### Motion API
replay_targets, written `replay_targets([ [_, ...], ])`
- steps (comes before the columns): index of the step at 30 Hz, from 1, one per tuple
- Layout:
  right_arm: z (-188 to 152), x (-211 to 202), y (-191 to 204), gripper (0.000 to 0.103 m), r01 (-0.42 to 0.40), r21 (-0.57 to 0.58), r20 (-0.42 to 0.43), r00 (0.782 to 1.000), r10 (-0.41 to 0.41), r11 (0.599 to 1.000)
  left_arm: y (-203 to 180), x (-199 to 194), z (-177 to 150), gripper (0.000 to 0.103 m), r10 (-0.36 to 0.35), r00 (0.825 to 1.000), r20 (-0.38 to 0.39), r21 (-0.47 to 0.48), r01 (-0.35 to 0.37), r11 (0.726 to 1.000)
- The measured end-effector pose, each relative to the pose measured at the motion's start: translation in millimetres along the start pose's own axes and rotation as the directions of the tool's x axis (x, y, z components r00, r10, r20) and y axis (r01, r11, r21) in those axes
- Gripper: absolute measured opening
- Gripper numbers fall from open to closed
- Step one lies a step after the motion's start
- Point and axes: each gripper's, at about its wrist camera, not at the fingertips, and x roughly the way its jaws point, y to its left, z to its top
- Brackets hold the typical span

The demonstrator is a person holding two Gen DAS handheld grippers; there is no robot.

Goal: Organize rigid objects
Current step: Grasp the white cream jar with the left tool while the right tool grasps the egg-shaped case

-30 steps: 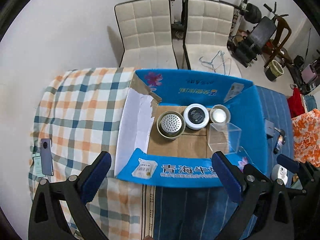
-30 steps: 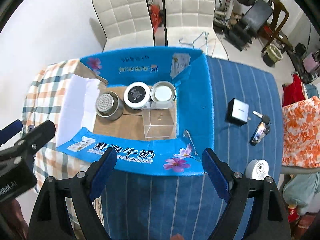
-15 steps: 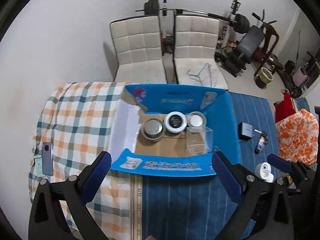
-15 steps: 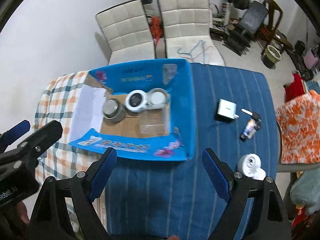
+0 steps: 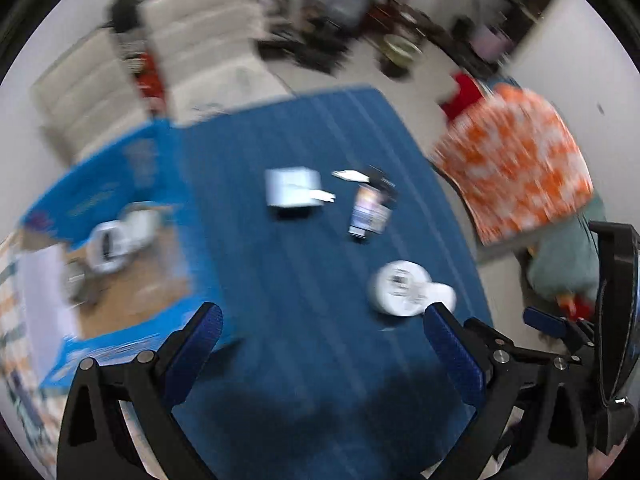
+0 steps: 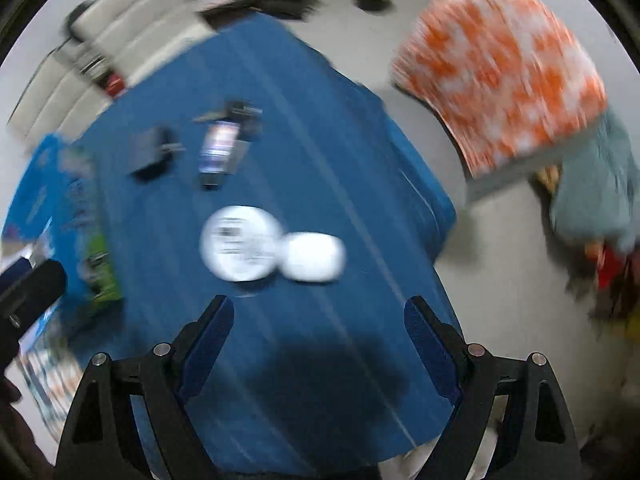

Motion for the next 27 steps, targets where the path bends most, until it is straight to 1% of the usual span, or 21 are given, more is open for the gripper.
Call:
replay_targets([
  [1, 2.7, 8.7, -11.2, 0.087, -0.003, 0.024, -0.013, 1.0, 0.003, 1.0, -11.2, 12.3, 0.8, 0.103, -0.005, 1.0, -0.018, 0.017, 0.005, 1.0],
  [3, 7.7, 31.1, -32.6, 0.081, 0.005, 0.065, -0.043, 0.999, -0.003, 0.998, -37.1, 45.6, 4.1, 0.103, -0.005, 0.998, -0.069, 0.058, 0.009, 0.998],
  [5, 9.2, 47.2, -44.4, 0.081, 0.012, 0.083, -0.058, 0.998, -0.007, 0.996, -59.2, 75.4, 7.0, 0.103, -0.002, 0.993, -0.119, 0.092, 0.013, 0.996],
  [7, 9.6, 61.0, -54.8, 0.08, 0.015, 0.095, -0.073, 0.997, -0.008, 0.995, -73.1, 100.3, 6.9, 0.103, 0.005, 0.987, -0.159, 0.116, 0.014, 0.993],
  [8, 10.3, 67.7, -60.0, 0.08, 0.025, 0.097, -0.082, 0.997, -0.017, 0.995, -79.2, 114.6, 7.3, 0.103, 0.005, 0.983, -0.186, 0.123, 0.019, 0.992],
  [11, 5.6, 82.3, -75.3, 0.079, 0.025, 0.117, -0.112, 0.994, -0.012, 0.993, -83.8, 148.2, 5.9, 0.103, -0.008, 0.964, -0.266, 0.11, 0.039, 0.993],
  [13, 6.2, 86.7, -80.6, 0.08, 0.022, 0.123, -0.119, 0.993, -0.008, 0.992, -86.9, 165.7, 4.0, 0.102, -0.002, 0.957, -0.291, 0.108, 0.035, 0.994],
  [15, 7.9, 89.3, -81.6, 0.08, 0.012, 0.128, -0.122, 0.993, 0.004, 0.992, -88.1, 177.7, 2.2, 0.09, 0.003, 0.949, -0.316, 0.108, 0.033, 0.994],
  [16, 9.1, 89.2, -80.2, 0.08, 0.002, 0.131, -0.119, 0.993, 0.013, 0.991, -86.5, 178.1, 2.2, 0.089, -0.03, 0.95, -0.31, 0.091, 0.062, 0.994],
  [17, 10.7, 88.6, -78.4, 0.08, -0.008, 0.133, -0.112, 0.993, 0.024, 0.991, -84.2, 176.2, 1.6, 0.086, -0.036, 0.953, -0.3, 0.083, 0.063, 0.995],
  [18, 12.6, 87.9, -75.0, 0.08, -0.022, 0.131, -0.106, 0.994, 0.036, 0.991, -80.9, 174.7, 1.5, 0.074, -0.047, 0.954, -0.297, 0.075, 0.072, 0.995],
  [19, 14.9, 87.7, -69.6, 0.08, -0.035, 0.126, -0.102, 0.994, 0.048, 0.991, -75.6, 170.8, 2.3, 0.069, -0.045, 0.957, -0.287, 0.064, 0.065, 0.996],
  [20, 17.0, 88.0, -64.1, 0.08, -0.047, 0.12, -0.101, 0.993, 0.059, 0.992, -68.6, 167.3, 2.7, 0.069, -0.041, 0.956, -0.29, 0.054, 0.059, 0.997],
  [22, 19.5, 90.1, -47.5, 0.08, -0.068, 0.097, -0.105, 0.991, 0.078, 0.993, -49.0, 160.9, -0.5, 0.069, 0.001, 0.956, -0.292, 0.031, 0.008, 0.999],
  [24, 21.3, 95.4, -31.2, 0.08, -0.076, 0.077, -0.113, 0.99, 0.084, 0.994, -30.2, 155.2, -5.8, 0.069, 0.022, 0.956, -0.294, 0.009, -0.021, 1.0],
  [25, 22.3, 100.3, -22.9, 0.08, -0.079, 0.072, -0.122, 0.989, 0.088, 0.994, -24.0, 155.2, -8.6, 0.069, 0.024, 0.955, -0.295, -0.003, -0.026, 1.0],
  [27, 23.9, 110.2, -11.6, 0.079, -0.085, 0.079, -0.141, 0.985, 0.095, 0.993, -9.2, 156.1, -13.7, 0.071, -0.006, 0.952, -0.307, -0.054, -0.012, 0.998],
])
